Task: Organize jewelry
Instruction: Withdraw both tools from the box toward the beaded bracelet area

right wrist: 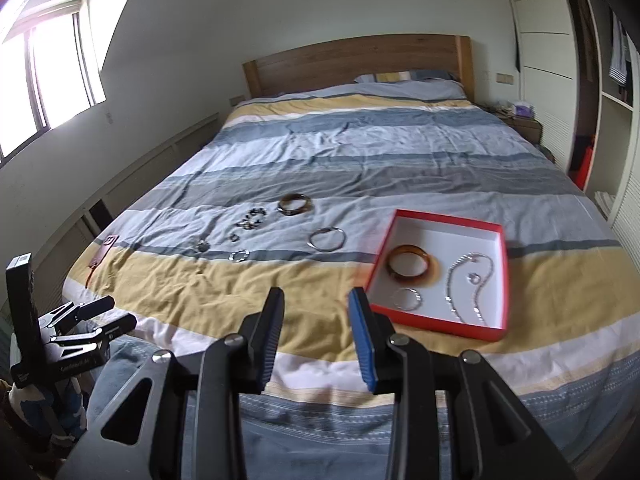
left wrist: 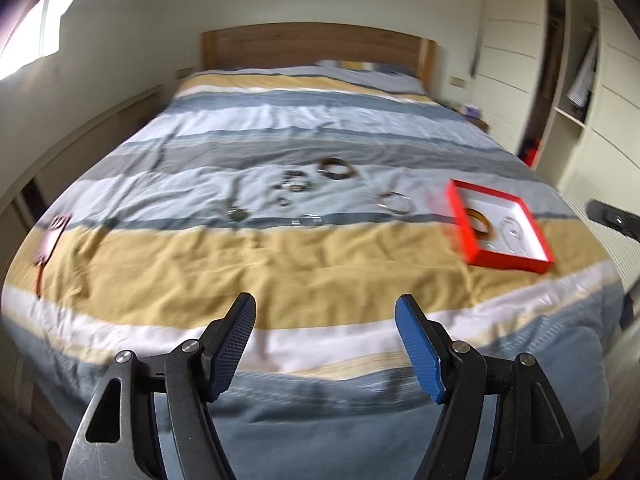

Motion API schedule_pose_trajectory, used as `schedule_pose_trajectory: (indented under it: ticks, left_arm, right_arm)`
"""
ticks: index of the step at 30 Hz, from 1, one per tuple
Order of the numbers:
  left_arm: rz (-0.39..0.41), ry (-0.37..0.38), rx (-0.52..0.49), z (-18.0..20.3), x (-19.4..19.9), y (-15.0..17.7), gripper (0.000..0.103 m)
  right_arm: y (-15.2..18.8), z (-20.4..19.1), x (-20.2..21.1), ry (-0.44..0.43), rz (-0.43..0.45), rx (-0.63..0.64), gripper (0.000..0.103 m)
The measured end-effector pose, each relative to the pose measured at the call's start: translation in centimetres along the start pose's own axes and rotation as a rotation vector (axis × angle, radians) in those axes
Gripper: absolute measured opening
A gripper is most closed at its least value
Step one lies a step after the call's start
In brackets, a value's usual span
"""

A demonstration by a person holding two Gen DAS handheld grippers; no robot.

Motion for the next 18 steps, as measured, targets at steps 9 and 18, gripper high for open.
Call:
schedule_pose_trajectory:
  ticks: [9, 18]
  left_arm:
    - [-0.014, -0.068, 0.081, -5.1, -0.8, 1.2, 0.078]
    - [-0.036, -0.077, 0.117, -7.9, -3.3, 1.1, 0.080]
  right_arm:
    - [0.3, -1.5, -1.5, -0.022, -0.024, 0.031, 0.032]
    - [-0.2, -2.7, -4.6, -0.026, -0.082, 0.094, 0.040]
Point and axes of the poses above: each gripper's, at about its wrist camera, not at the fingertips, and x roughly against the way its jaws point, z to its right, y to its underside, the point moved 7 cm from there along -x, roughly the way its jaws point, and after that the axes turned 4 degrees about -y, right-handed, at the moved point
